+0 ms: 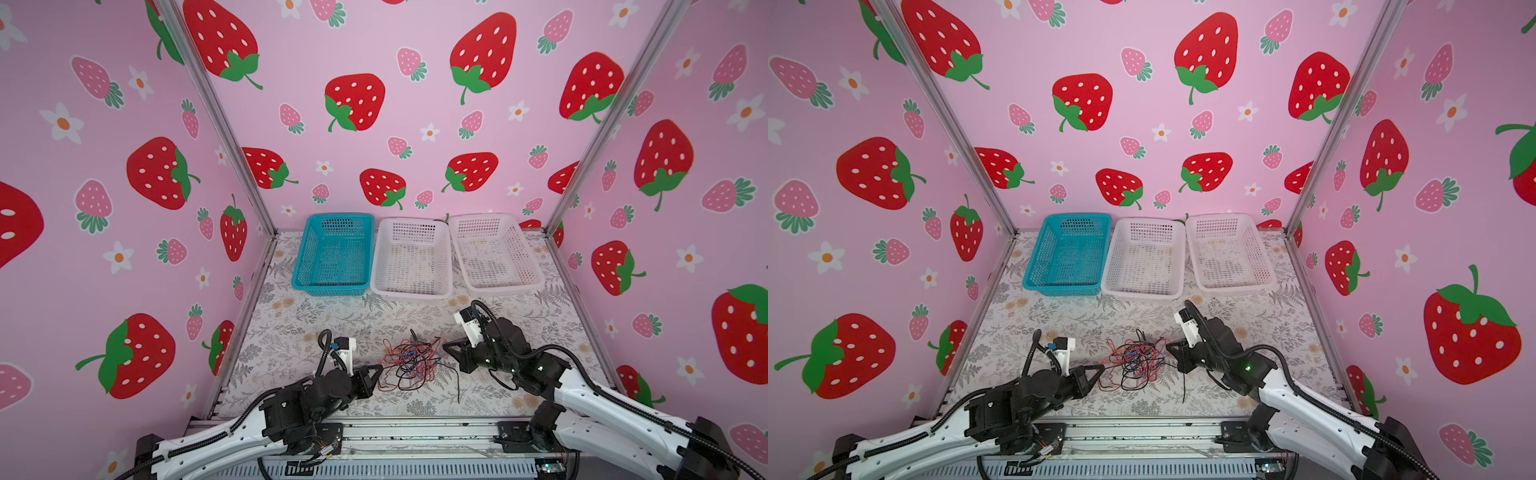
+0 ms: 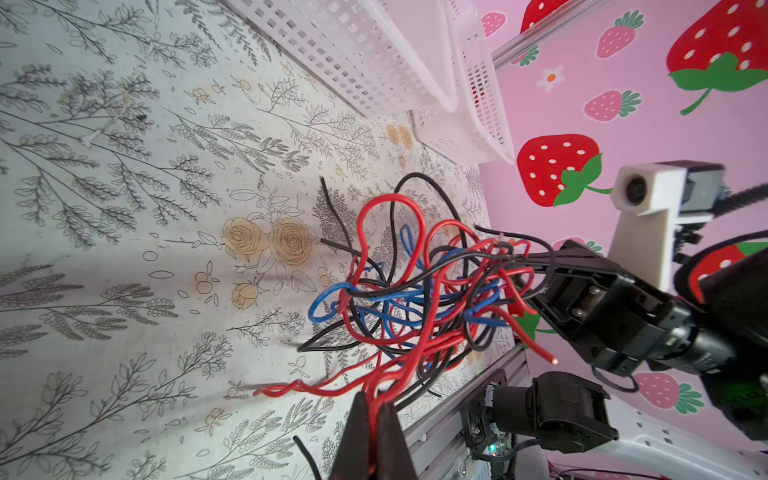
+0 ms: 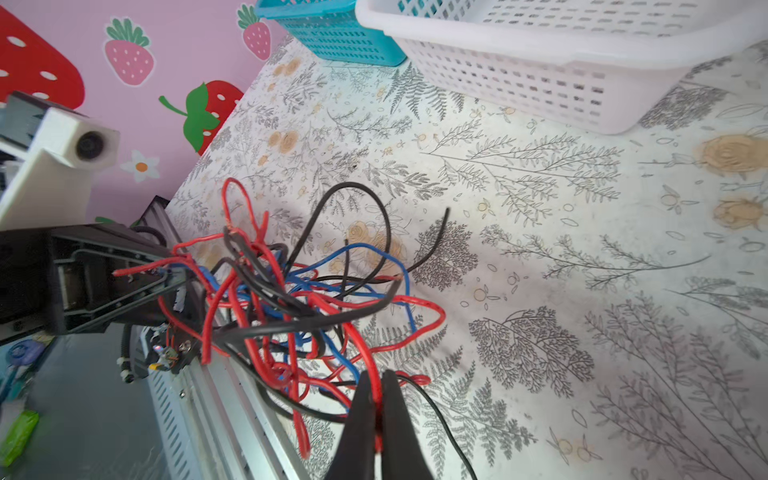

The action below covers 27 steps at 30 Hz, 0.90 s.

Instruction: Untangle the cables

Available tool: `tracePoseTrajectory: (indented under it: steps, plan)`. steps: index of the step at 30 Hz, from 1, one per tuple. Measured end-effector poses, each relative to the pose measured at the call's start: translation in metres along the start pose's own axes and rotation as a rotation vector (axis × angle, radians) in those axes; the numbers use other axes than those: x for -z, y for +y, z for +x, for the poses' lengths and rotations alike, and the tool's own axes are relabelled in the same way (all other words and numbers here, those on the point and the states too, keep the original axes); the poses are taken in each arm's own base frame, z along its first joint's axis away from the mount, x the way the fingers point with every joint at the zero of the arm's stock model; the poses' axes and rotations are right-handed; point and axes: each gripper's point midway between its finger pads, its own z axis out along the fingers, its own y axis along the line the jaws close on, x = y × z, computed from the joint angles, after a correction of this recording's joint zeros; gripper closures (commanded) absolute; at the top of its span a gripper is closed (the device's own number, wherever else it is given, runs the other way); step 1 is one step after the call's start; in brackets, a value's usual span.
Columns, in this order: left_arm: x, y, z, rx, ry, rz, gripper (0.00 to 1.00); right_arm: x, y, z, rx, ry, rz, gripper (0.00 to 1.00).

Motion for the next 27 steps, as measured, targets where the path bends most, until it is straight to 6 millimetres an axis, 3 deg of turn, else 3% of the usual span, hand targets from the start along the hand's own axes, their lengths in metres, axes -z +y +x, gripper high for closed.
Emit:
tracePoseTrajectory:
  steps: [6, 12, 15, 21, 27]
  plan:
    - [-0.008, 0.029, 0.004, -0.066, 0.005, -0.145, 1.00, 0.006, -0.003, -0.012, -0.002, -0.024, 0.000, 0.67]
    - [-0.012, 0.029, 0.006, -0.110, 0.016, -0.152, 1.00, 0.008, 0.019, -0.020, -0.008, -0.045, -0.103, 0.65]
    - [-0.014, 0.026, 0.006, -0.120, 0.018, -0.141, 1.00, -0.005, 0.032, -0.017, -0.050, -0.021, -0.152, 0.65]
    - [-0.017, 0.024, 0.009, -0.134, 0.033, -0.132, 1.00, -0.044, 0.056, 0.013, -0.063, 0.101, -0.154, 0.65]
    - [-0.019, 0.020, 0.012, -0.146, 0.055, -0.118, 1.00, -0.064, 0.076, 0.005, 0.048, 0.088, -0.112, 0.66]
